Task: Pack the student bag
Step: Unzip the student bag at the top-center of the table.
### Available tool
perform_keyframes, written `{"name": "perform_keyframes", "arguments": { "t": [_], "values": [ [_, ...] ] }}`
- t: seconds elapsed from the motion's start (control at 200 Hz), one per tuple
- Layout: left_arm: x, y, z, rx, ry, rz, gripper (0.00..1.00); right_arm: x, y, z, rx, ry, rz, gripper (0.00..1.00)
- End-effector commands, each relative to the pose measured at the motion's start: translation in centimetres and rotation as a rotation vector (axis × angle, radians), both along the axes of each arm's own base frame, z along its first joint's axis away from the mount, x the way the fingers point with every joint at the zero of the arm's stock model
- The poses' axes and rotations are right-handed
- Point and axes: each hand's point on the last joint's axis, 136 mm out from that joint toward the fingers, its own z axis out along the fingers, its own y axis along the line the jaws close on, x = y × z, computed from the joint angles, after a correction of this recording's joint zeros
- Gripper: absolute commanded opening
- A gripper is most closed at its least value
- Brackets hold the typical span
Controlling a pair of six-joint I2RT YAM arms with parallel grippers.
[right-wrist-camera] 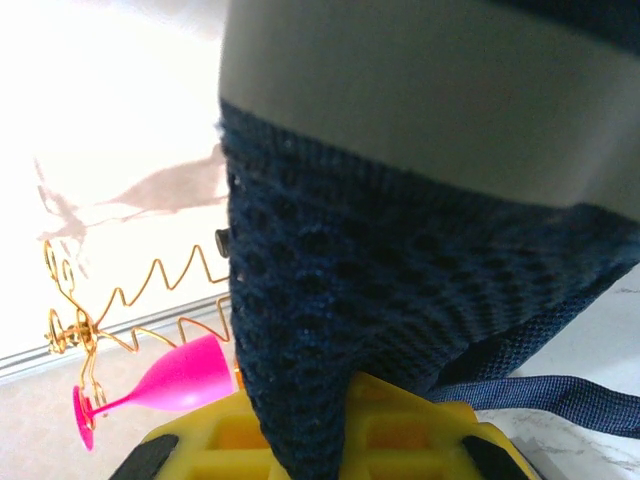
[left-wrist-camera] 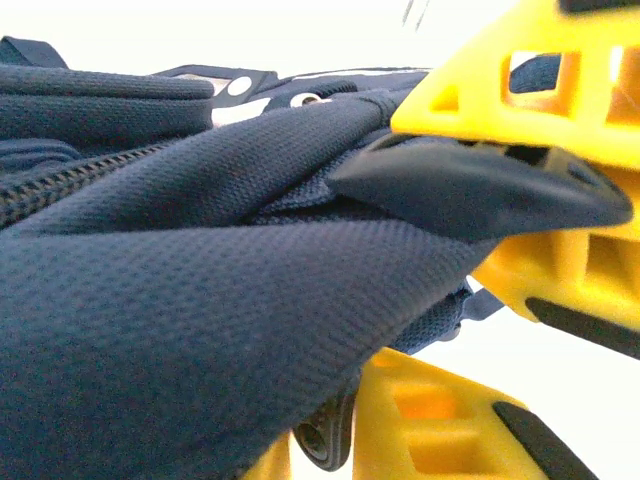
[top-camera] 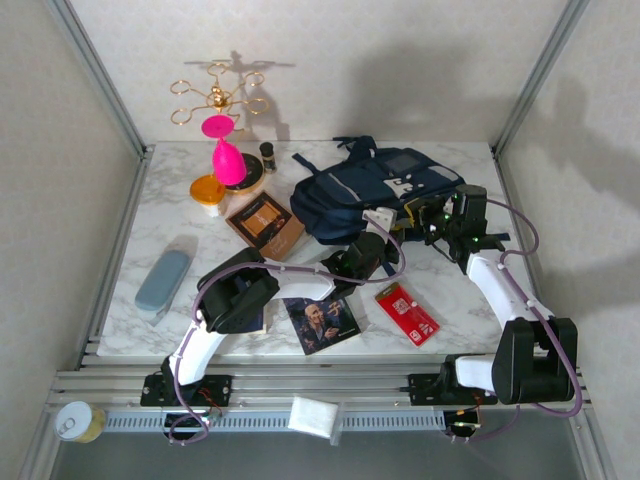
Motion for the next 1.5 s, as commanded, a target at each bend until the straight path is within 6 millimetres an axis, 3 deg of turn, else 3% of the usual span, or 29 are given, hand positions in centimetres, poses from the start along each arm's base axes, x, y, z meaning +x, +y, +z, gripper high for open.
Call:
{"name": "perform_keyframes", "arguments": {
  "t": [0.0, 0.085, 0.33, 0.541, 0.776, 0.881, 1.006, 1.101, 1.156, 1.227, 1.367, 1.497],
  "values": [
    [0.5, 0.6, 2.2, -0.055, -0.039, 0.022, 0.11, 0.4, 0.7, 2.9, -0.006, -0.104, 0.042, 0.00],
    [0.2, 0.9, 2.2, -0.055, -0.029, 0.016, 0.00, 0.6, 0.3, 3.3, -0.014, -0.118, 0.035, 0.00],
    [-1.3, 2.5, 1.4, -0.051, 0.028, 0.001, 0.00, 2.0, -3.0, 5.1, -0.058, -0.165, -0.002, 0.00],
    [-2.5, 3.5, 0.4, -0.004, 0.091, -0.042, 0.00, 3.5, -6.6, 4.7, -0.085, -0.156, -0.043, 0.00],
    [-4.0, 1.3, -0.4, 0.010, 0.176, -0.216, 0.00, 5.5, -11.4, 5.5, -0.127, -0.178, -0.102, 0.00],
    [-4.8, 0.5, -0.7, 0.018, 0.199, -0.277, 0.00, 6.3, -12.0, 5.9, -0.151, -0.191, -0.089, 0.00],
    [-5.3, 0.9, -2.1, 0.057, 0.235, -0.286, 0.00, 7.8, -14.0, 5.2, -0.176, -0.166, -0.112, 0.00],
    [-5.3, 0.3, -2.5, 0.080, 0.245, -0.306, 0.00, 8.8, -13.8, 5.4, -0.164, -0.190, -0.106, 0.00],
    [-5.0, -0.5, -1.9, 0.065, 0.239, -0.310, 0.00, 8.9, -12.7, 5.1, -0.191, -0.186, -0.084, 0.10],
    [-4.3, -1.2, -0.8, 0.016, 0.218, -0.301, 0.00, 8.2, -11.7, 2.9, -0.225, -0.111, -0.054, 0.31],
    [-3.1, -2.1, 0.2, -0.037, 0.193, -0.264, 0.00, 4.8, -12.9, -1.9, -0.232, 0.033, -0.075, 0.58],
    [-2.7, -2.3, 0.7, -0.042, 0.176, -0.256, 0.00, 1.5, -11.8, -4.0, -0.294, 0.128, -0.046, 0.73]
  ]
}}
